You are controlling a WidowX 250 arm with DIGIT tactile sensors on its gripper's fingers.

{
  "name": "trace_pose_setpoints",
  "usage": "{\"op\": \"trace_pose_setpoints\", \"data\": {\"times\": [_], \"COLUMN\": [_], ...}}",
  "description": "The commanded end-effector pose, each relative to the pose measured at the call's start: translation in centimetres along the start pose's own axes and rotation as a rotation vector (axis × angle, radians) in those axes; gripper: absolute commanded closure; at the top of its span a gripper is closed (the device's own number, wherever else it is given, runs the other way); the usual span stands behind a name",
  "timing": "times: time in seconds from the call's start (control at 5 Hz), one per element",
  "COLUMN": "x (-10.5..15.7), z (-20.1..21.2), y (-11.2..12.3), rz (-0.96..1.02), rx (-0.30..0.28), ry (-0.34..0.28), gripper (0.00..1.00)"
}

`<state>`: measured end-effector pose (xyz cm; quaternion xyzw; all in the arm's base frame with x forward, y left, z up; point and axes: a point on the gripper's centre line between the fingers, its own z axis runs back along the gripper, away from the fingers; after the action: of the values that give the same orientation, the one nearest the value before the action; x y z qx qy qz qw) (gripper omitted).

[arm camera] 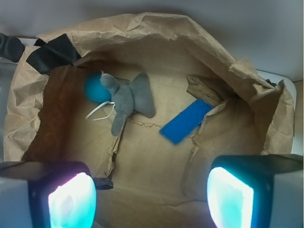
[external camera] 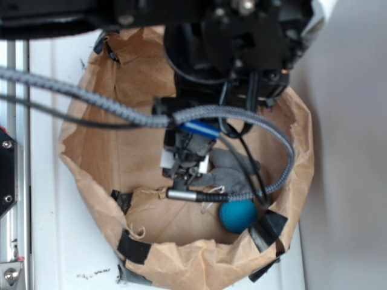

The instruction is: Grab the blue ball.

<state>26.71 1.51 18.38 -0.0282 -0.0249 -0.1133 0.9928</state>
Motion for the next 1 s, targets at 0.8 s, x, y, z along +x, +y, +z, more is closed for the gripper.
{"op": "trace_pose_setpoints", "data": {"times": [0.8], "x": [4.5], "z": [-9.4], "y": [-6.3], "rz": [-0.297], "rx": [0.238], "ry": [-0.256], "gripper": [0.00]}}
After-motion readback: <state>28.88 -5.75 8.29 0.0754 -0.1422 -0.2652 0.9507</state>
